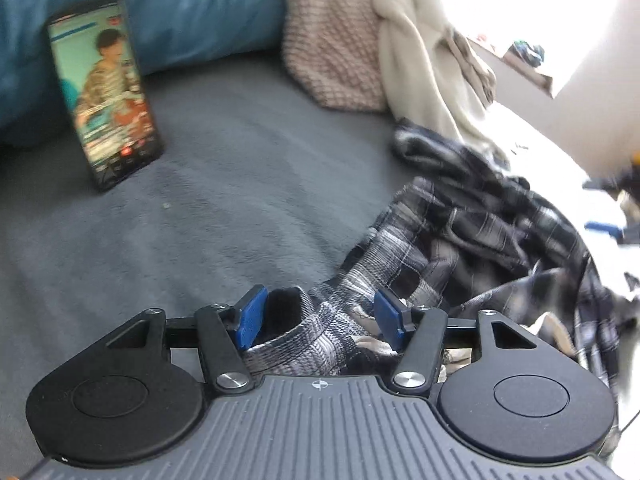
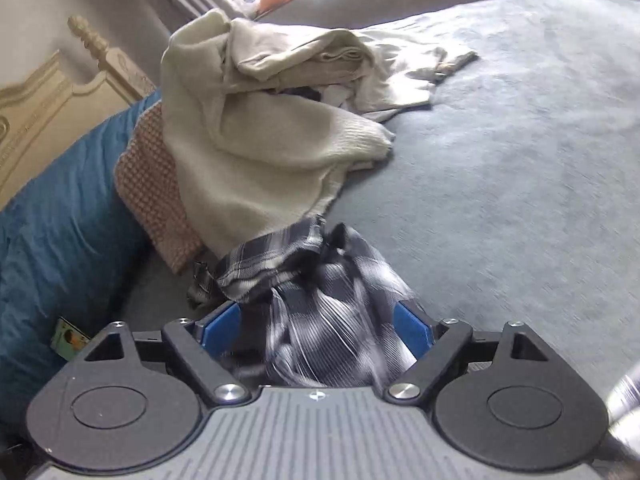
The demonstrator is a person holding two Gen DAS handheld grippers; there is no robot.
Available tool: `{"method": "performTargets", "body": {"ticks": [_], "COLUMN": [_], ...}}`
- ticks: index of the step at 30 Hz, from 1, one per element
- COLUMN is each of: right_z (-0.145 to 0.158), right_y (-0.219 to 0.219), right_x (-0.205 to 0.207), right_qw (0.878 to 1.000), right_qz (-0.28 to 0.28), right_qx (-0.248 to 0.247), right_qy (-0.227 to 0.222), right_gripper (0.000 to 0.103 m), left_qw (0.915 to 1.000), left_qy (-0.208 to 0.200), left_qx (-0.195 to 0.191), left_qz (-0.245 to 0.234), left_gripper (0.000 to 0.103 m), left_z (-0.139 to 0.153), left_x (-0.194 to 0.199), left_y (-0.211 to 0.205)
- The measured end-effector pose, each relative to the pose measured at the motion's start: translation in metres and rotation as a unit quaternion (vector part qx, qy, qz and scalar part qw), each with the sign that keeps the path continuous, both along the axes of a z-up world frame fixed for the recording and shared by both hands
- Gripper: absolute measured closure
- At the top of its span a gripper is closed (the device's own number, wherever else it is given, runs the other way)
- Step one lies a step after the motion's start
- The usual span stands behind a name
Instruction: Fold clothes
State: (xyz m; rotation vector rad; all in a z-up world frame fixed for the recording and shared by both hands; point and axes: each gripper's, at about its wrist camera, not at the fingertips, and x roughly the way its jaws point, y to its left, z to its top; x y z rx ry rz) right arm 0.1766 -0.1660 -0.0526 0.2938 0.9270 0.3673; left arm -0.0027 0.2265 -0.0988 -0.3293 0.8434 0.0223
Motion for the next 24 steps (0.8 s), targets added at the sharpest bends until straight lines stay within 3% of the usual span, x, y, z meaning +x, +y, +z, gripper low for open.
{"method": "performTargets", "body": {"ticks": [3,5,10,13,15,17,18,19,21,24], "right_z": [-0.012,-0.02,-0.041,-0.064,-0.07,-0.067,-0.064,-0.06,-0.05,-0.03], "right_y": [0.039,0.065,0.129,0.136,0.123,0.105,0.097,0.089,0.075,0.048], "right_x": [0.012,0.02,0.041,0.059,0.072,0.079,0.08,0.08,0.076,0.062], "right_qw": [0.995,0.987,0.95,0.937,0.953,0.97,0.975,0.978,0.983,0.988], "right_qz": [0.052,0.086,0.171,0.167,0.146,0.11,0.096,0.086,0.064,0.028], "right_qx": [-0.074,-0.123,-0.242,-0.293,-0.259,-0.213,-0.198,-0.184,-0.167,-0.135], "right_qy": [-0.03,-0.051,-0.1,-0.086,-0.059,-0.043,-0.042,-0.041,-0.047,-0.066], "right_gripper": [0.003,0.001,0.001,0.001,0.003,0.023,0.041,0.068,0.092,0.094], "left_qw": [0.9999,0.9999,0.9999,0.9999,0.9998,0.9998,0.9998,0.9998,0.9999,0.9999], "left_qy": [0.003,0.005,0.008,0.01,0.009,0.009,0.008,0.008,0.008,0.008], "left_qx": [0.009,0.011,0.008,0.005,0.008,0.011,0.012,0.012,0.009,0.007], "left_qz": [-0.007,-0.008,-0.01,-0.011,-0.013,-0.015,-0.015,-0.015,-0.012,-0.007], "left_gripper": [0.041,0.04,0.038,0.036,0.035,0.034,0.033,0.033,0.032,0.032], "left_z": [-0.008,-0.013,-0.02,-0.023,-0.024,-0.025,-0.025,-0.025,-0.026,-0.026], "left_x": [0.006,0.008,0.013,0.015,0.015,0.015,0.014,0.014,0.016,0.014], "left_y": [-0.003,-0.003,0.0,0.002,0.001,0.0,0.0,0.0,0.001,0.0]}}
